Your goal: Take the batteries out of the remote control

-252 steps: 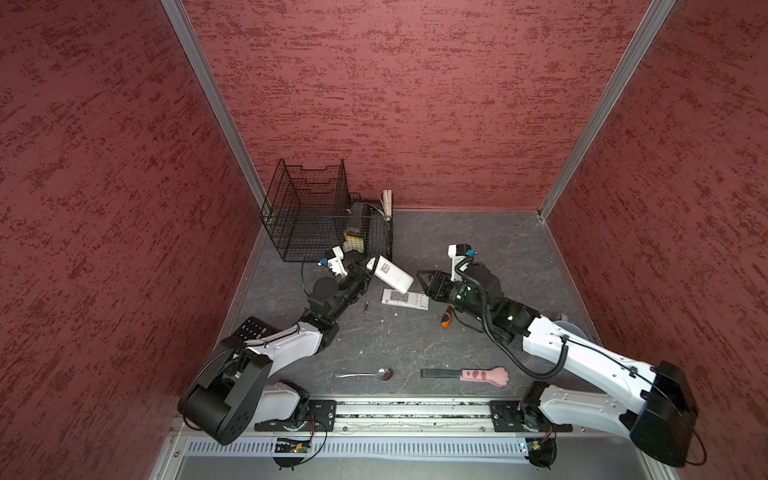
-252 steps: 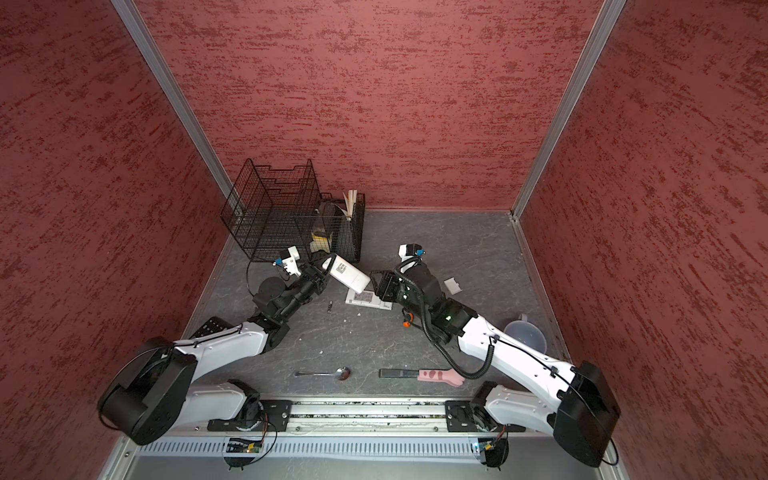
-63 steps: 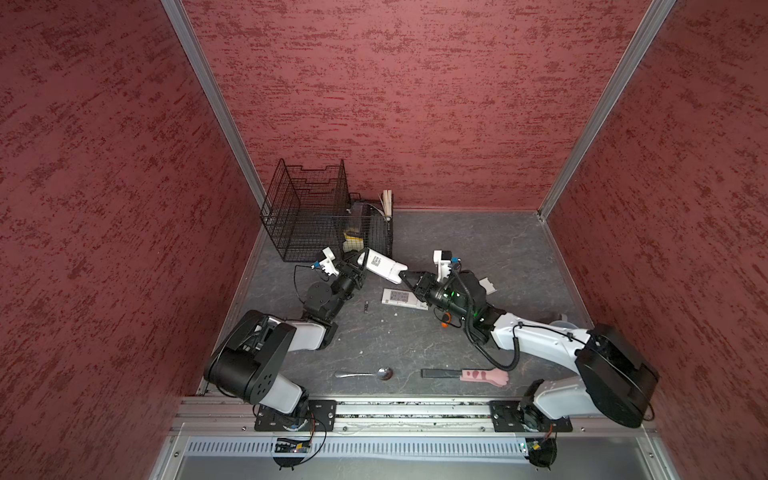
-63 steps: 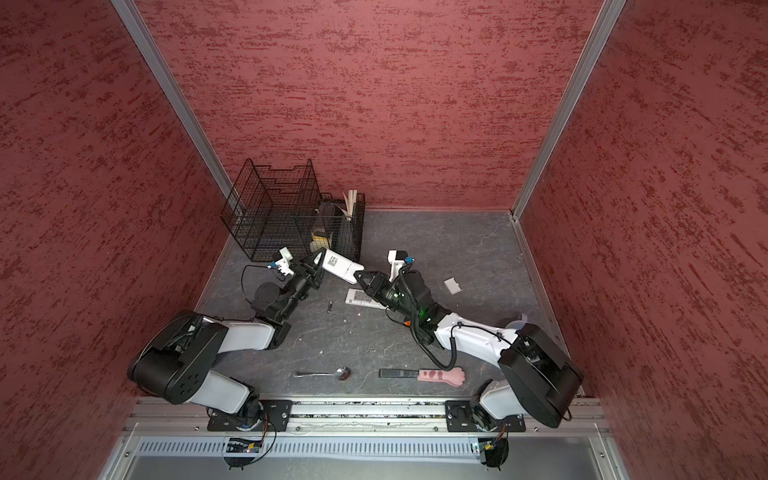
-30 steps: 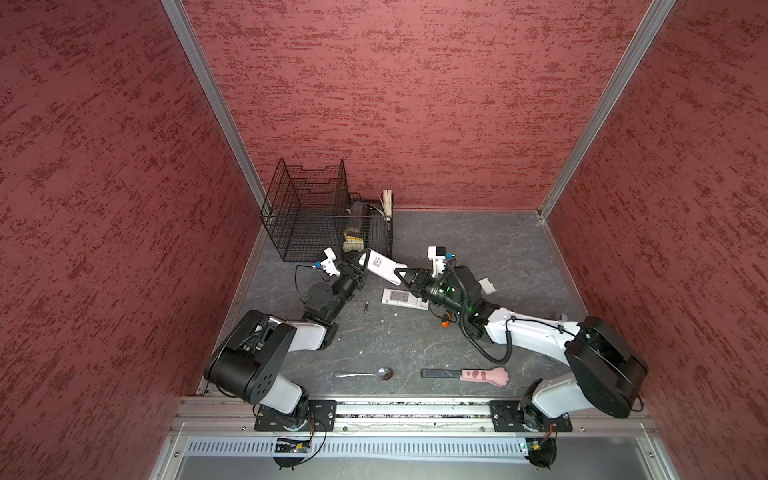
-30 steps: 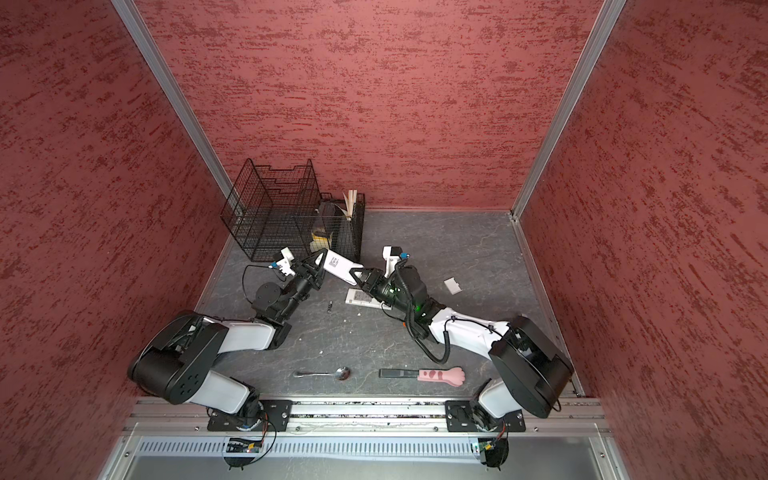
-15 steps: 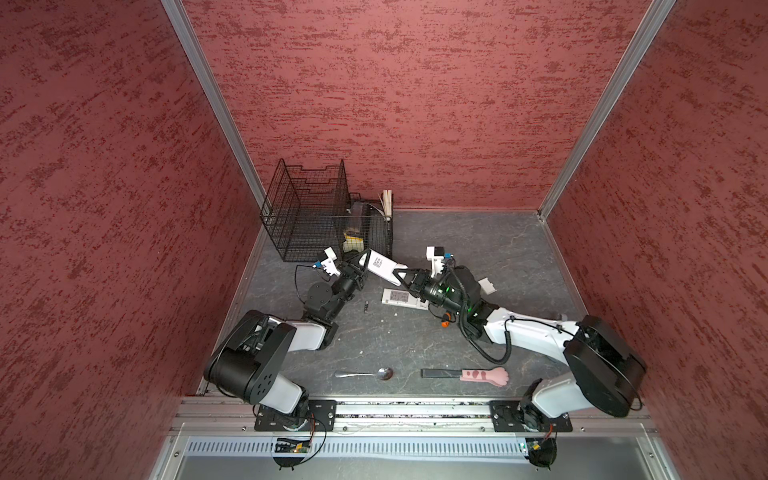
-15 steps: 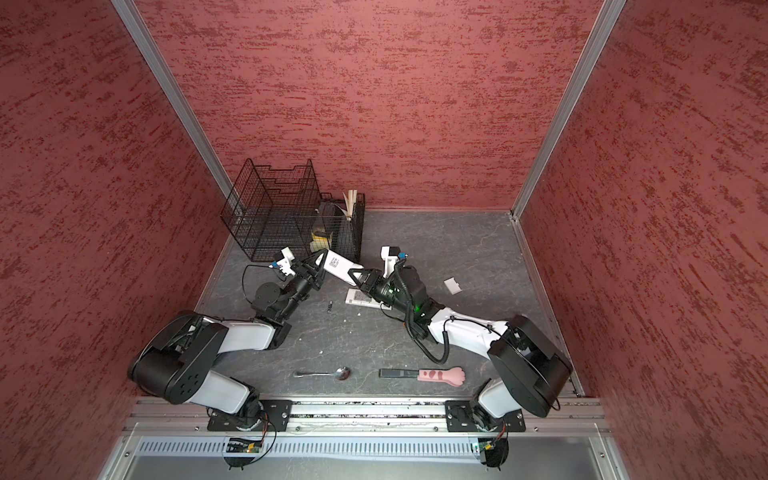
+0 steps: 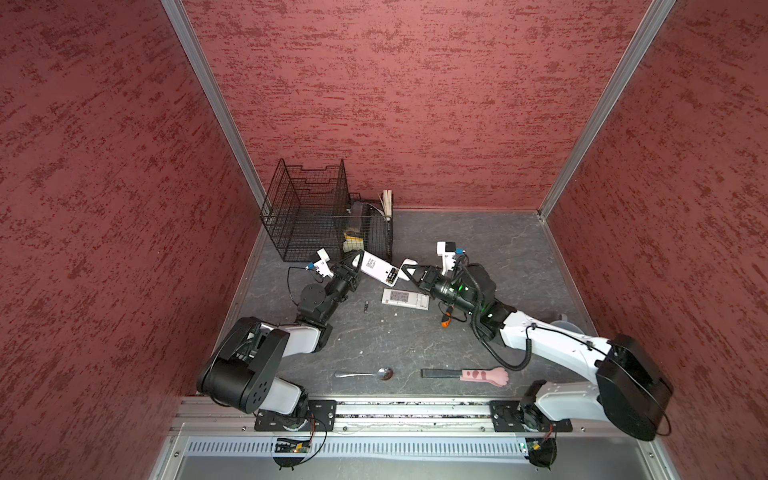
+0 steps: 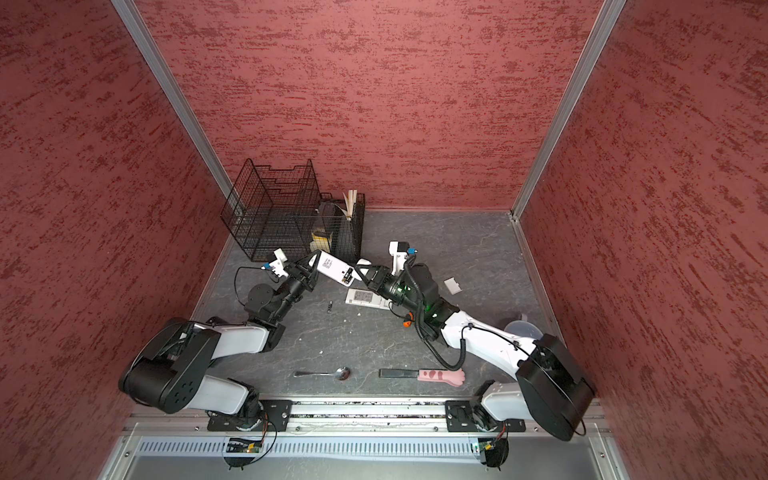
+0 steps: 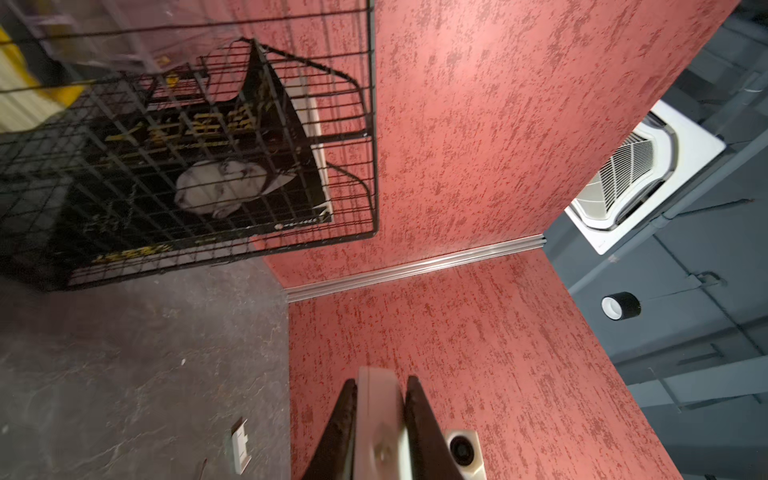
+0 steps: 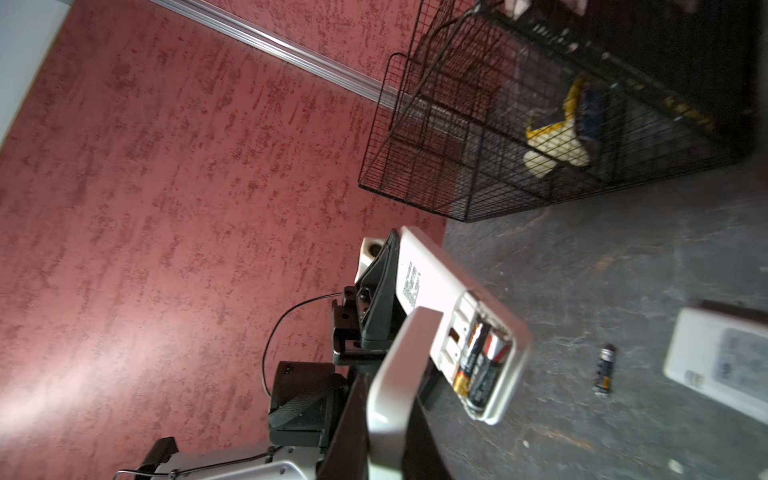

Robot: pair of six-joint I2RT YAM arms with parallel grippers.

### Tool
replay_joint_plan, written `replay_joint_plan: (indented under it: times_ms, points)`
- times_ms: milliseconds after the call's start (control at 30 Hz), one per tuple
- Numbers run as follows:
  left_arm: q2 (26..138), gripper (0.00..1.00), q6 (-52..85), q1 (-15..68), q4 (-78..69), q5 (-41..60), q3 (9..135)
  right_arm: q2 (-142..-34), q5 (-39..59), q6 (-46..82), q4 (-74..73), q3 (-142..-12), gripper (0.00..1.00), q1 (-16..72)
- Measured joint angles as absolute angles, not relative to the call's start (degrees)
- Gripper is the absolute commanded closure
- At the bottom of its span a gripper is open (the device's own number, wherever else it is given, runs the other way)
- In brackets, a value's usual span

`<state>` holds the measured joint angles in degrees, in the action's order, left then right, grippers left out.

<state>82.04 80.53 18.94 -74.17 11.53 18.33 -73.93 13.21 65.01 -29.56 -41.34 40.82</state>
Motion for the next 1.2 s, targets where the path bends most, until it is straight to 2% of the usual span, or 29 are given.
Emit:
replay_joint_plan:
  times_ms: [267,500,733,1200]
  points:
    - [68.99,1.0,75.72,23.86,-57.65,8.12,13.61,-70.06,6.74,49.82,-3.73,-47.66,0.99,31.24]
    - [58.83,1.0,73.21,31.62,-44.21,-0.75,10.48,-76.86,2.72,41.25,6.98,-47.18,1.0,24.67]
    - [59.44,1.0,73.47,37.93,-36.64,-9.39,8.32,-85.08,-1.32,36.4,10.92,-47.44,1.0,21.56]
    - [67.11,1.0,75.4,45.52,-34.54,-17.28,8.97,-100.97,-7.68,30.09,13.17,-58.15,1.0,20.67]
